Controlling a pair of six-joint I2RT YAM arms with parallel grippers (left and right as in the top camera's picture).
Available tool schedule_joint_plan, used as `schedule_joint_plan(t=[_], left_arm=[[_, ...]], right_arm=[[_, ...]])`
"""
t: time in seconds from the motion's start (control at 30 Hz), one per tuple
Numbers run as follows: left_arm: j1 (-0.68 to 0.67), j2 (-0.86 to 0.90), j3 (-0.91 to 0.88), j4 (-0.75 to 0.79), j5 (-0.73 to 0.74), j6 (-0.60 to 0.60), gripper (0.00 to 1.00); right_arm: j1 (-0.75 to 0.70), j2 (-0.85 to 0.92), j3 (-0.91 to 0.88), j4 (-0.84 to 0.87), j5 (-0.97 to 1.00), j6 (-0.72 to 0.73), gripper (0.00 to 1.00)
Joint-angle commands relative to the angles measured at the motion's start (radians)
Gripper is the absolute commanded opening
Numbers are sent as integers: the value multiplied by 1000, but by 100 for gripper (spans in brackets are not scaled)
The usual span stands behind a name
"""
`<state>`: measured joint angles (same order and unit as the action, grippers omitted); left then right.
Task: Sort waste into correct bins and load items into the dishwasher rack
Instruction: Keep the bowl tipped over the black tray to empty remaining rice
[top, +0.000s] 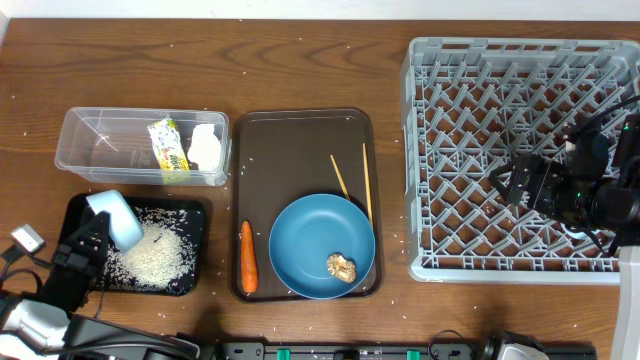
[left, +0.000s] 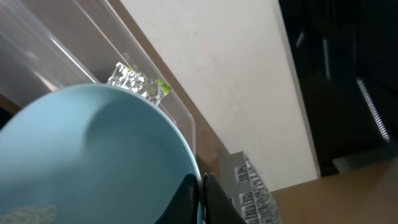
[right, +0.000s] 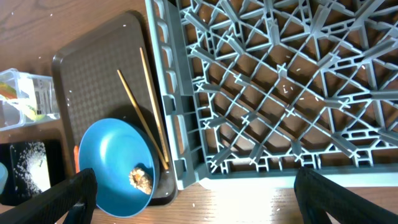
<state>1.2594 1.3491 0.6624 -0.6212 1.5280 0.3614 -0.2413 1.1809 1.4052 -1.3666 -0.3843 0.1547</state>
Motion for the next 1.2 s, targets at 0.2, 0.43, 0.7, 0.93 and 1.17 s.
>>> schedule_joint_plan(t=[0.2, 0.43, 0.7, 0.93, 1.17], left_arm=[[-35, -1, 5, 3, -80, -22, 6], [-35, 3, 3, 43, 45, -56, 6], [-52, 0, 1, 33, 11, -61, 6], [-55, -1, 0, 13, -82, -72, 7], [-52, -2, -5, 71, -164, -206, 6]], right_arm=[[16, -1, -1, 3, 0, 32, 94], [16, -1, -1, -18, 25, 20, 95], [16, -1, -1, -19, 26, 20, 95], [16, -1, -1, -9, 25, 20, 95], [16, -1, -1, -9, 10, 24, 95]])
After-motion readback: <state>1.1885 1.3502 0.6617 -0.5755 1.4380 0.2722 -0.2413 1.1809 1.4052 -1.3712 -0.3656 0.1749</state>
